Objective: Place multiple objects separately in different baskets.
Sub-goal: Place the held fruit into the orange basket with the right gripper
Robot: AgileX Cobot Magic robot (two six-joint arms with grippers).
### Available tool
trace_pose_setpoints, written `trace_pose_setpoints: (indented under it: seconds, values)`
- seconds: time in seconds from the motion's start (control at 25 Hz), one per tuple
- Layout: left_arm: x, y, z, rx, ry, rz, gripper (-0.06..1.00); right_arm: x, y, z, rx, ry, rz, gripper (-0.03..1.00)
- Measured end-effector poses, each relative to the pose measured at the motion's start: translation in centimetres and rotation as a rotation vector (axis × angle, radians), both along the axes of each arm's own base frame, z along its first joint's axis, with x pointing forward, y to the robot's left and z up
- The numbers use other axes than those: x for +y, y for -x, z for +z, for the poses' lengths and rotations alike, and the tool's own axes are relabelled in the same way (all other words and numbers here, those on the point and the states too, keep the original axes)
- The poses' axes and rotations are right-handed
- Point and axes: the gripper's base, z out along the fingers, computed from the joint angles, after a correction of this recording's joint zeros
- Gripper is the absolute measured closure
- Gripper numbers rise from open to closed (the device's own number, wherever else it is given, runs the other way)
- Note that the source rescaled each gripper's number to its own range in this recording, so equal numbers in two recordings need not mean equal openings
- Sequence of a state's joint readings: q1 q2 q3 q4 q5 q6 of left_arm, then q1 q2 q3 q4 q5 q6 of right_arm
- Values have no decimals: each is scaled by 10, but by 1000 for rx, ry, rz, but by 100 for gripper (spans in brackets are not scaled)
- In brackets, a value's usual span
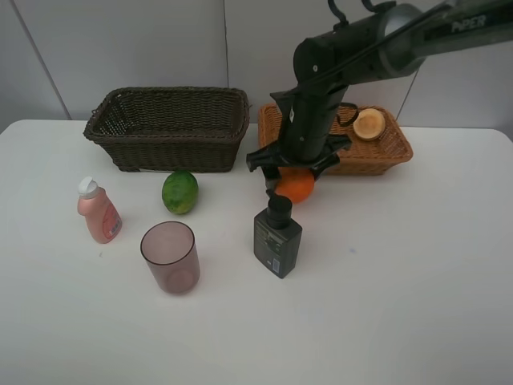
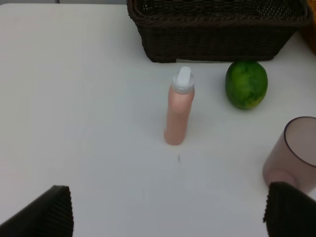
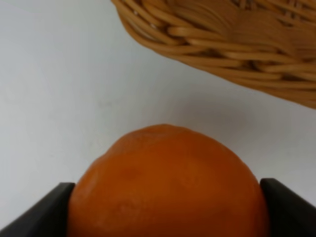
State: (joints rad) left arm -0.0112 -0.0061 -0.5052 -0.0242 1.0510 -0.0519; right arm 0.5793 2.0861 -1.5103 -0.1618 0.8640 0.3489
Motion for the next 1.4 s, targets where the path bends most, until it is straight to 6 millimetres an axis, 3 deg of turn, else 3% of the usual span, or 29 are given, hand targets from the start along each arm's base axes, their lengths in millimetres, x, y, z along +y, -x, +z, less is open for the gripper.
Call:
trace_pose_setpoints:
  seconds: [0.48, 0.96, 1.4]
  values:
    - [0, 0, 0, 0, 0, 0, -6, -3, 4, 32, -59, -37, -1, 30]
    - [0, 0, 0, 0, 0, 0, -6, -7, 2, 43, -95, -6, 17, 30]
    - [0, 0, 0, 0, 0, 0, -6, -22, -33, 83, -247, -16, 71, 30]
